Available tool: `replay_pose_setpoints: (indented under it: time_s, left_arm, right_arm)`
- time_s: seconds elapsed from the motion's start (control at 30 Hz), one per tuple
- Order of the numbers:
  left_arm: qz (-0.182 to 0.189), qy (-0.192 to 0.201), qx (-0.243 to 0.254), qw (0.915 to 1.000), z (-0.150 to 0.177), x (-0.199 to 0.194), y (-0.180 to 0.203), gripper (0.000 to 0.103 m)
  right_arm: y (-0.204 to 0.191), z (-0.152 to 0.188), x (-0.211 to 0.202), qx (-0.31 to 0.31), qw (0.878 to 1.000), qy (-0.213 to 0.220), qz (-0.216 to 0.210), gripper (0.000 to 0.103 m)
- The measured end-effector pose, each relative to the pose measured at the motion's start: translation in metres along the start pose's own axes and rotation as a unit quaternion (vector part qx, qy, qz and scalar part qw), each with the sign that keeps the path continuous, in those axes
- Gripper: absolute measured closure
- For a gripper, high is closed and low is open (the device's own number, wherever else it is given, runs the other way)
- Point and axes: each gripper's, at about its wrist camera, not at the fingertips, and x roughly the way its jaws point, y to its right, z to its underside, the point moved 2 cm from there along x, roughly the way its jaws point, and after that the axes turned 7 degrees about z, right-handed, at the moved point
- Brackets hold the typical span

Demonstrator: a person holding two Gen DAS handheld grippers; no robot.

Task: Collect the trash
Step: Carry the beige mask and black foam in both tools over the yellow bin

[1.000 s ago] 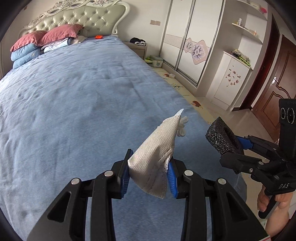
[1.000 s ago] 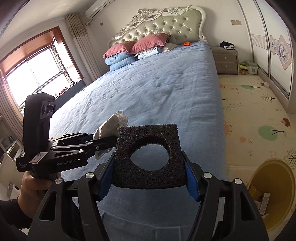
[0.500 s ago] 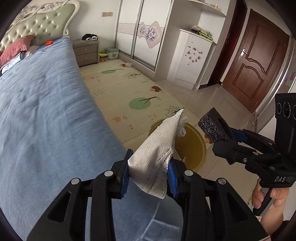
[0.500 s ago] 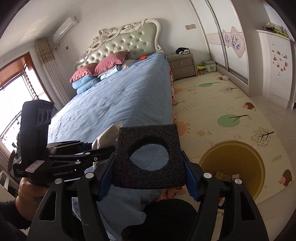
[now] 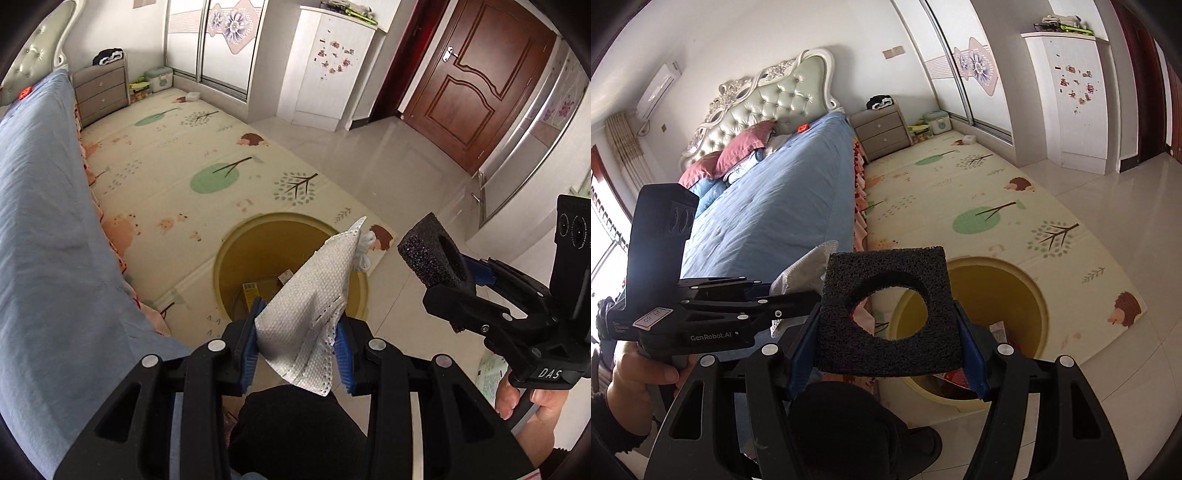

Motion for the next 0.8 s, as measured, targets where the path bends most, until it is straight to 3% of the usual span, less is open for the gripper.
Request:
replay_pose_setpoints:
  time_s: [0.5,0.8]
  left_arm:
    - [0.022,-0.088,0.006,0.9959,-0.04,0.083,-0.015,0.066]
    - [0.003,-0.1,0.014,0.9949,-0.052,0.102,-0.024,0.066]
  right_arm:
    - [0.059,-0.007,0.041,0.048,0.998,-0.034,0.029,0.039]
    - [0.072,-0.009,0.067,0.047,0.996,-0.057,0.04,0.039]
